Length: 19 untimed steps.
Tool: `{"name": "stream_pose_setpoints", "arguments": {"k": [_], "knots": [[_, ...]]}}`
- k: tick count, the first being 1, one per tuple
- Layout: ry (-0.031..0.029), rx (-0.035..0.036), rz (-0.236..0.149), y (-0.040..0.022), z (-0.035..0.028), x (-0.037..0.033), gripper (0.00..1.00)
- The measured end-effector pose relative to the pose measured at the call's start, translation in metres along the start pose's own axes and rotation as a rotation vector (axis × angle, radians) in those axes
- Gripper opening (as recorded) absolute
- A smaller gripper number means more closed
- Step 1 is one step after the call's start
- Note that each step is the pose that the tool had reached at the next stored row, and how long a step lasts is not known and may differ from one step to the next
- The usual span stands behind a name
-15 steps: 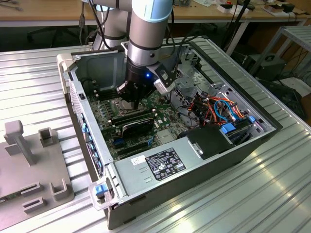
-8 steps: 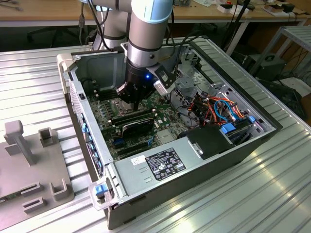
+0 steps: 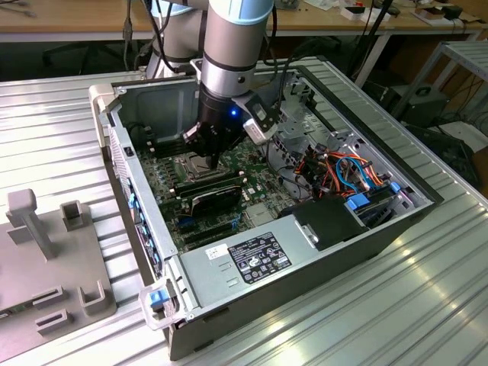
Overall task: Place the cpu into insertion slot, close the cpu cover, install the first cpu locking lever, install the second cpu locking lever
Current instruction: 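Install the second cpu locking lever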
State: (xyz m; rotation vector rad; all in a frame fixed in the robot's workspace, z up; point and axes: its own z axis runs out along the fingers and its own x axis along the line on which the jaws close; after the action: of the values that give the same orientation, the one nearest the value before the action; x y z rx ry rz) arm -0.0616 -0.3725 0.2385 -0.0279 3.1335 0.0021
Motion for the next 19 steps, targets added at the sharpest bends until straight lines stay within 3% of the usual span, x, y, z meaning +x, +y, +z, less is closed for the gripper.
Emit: {"name": "stream_pose_setpoints", "arguments": {"k": [3, 8, 19], "knots": [[0.0010, 0.0003, 0.000, -0.0007, -0.0015, -0.0016, 0.11], [0.0011, 0.0003, -0.001, -0.0084, -0.0015, 0.0008, 0.11], [0.0013, 0.0003, -0.008, -0.0094, -0.0017, 0.0253, 0.11]]}}
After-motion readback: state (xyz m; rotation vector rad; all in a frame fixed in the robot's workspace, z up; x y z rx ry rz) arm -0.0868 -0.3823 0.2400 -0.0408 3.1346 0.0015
